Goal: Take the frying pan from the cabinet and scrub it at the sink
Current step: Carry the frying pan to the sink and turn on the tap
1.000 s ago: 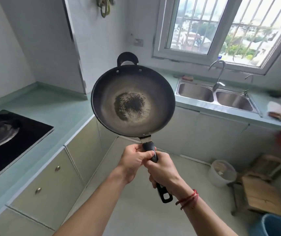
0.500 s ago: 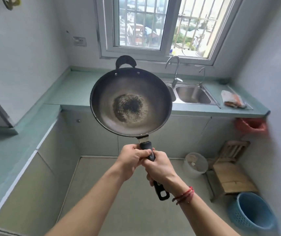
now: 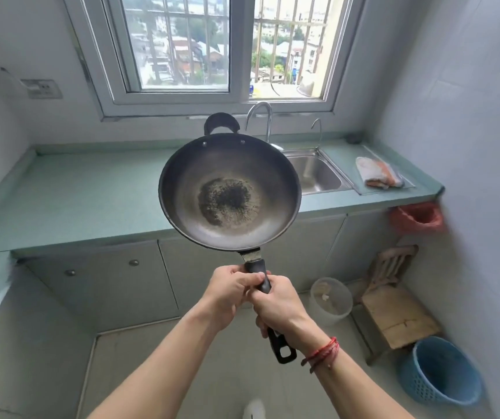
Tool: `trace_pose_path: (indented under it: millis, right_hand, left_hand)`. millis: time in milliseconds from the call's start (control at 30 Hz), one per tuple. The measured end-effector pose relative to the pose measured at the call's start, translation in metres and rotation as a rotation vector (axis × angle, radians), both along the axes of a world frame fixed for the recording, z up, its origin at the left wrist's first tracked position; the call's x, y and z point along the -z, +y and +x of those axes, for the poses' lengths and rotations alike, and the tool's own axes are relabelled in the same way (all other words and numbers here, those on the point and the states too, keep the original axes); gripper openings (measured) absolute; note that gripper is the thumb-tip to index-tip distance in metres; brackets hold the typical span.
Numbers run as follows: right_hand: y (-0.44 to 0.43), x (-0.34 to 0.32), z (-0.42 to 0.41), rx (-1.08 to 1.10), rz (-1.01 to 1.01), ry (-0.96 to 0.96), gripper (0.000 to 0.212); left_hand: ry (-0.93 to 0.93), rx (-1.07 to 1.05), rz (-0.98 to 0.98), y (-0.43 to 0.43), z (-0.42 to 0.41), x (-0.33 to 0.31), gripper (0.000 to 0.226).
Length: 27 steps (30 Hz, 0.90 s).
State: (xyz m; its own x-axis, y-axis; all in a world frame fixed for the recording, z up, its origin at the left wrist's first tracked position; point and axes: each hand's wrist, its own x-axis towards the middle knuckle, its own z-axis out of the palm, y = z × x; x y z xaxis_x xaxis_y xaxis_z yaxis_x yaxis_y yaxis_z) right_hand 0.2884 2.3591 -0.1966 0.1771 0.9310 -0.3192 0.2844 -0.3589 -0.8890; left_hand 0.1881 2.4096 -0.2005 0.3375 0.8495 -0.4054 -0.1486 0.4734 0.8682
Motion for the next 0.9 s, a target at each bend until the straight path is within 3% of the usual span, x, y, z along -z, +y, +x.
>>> trace_pose_path:
  millis: [400, 500, 633, 767, 900]
  right_hand:
    - [0.184, 0.033, 0.073, -0.028, -0.126, 0.080, 0.023]
    - [0.214, 0.044, 0.085, -0.044, -0.170, 0.090, 0.023]
    - [0.254, 0.058, 0.094, -0.066, -0.220, 0.081, 0.024]
    - [0.293, 0.066, 0.097, -0.048, -0.266, 0.111, 0.019]
    - [0.336, 0.075, 0.099, -0.054, -0.279, 0.096, 0.015]
  left_hand:
    - [0.223, -0.054, -0.077, 0.181, 0.073, 0.027, 0.026]
    - [0.262, -0.047, -0.118, 0.211, 0.084, 0.038, 0.008]
    - [0.281, -0.029, -0.145, 0.249, 0.092, 0.049, 0.008]
    - [0.283, -0.055, -0.178, 0.289, 0.096, 0.060, 0.026]
    - [0.287, -0.013, -0.189, 0.333, 0.098, 0.076, 0.011]
